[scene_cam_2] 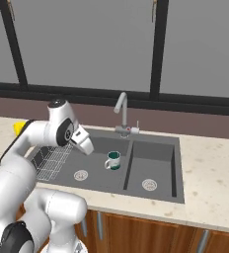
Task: Move any existing items from the left basin to the right basin for drying. Then move the cup from the counter to the left basin of the sink for washing.
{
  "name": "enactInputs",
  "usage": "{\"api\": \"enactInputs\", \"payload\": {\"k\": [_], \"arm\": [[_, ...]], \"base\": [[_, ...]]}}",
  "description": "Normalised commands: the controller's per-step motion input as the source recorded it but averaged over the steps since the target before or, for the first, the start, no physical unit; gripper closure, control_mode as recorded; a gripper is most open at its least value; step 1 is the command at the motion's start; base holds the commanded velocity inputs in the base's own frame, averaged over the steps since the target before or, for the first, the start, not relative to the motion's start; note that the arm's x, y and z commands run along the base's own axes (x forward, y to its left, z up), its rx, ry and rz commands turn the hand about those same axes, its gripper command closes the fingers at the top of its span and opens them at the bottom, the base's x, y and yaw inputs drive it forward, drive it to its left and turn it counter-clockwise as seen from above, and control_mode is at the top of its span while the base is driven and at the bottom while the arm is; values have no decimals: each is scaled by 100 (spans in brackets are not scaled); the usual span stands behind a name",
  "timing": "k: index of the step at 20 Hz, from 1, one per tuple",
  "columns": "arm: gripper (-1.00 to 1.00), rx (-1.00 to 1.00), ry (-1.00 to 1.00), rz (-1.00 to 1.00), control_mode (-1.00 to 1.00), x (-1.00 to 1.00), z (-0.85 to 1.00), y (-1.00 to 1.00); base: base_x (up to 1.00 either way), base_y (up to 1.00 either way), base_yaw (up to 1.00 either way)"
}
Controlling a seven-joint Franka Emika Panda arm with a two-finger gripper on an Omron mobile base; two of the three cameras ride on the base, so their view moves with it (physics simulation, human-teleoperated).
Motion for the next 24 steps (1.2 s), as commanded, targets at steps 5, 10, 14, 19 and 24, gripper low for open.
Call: {"api": "enactInputs", "payload": {"k": [5, 10, 14, 19, 24], "arm": [[-100, -2, -6, -3, -100, 3, -38, -10], [-100, 0, -6, -2, -100, 5, -23, 0], [-100, 0, -7, -1, -100, 0, -18, -3], [-100, 0, -5, -1, -100, 0, -14, -4], [-100, 0, -2, -1, -100, 0, -8, -4]], "base": [[0, 0, 0], [0, 0, 0], [0, 0, 0], [0, 0, 0], [0, 0, 0]]}}
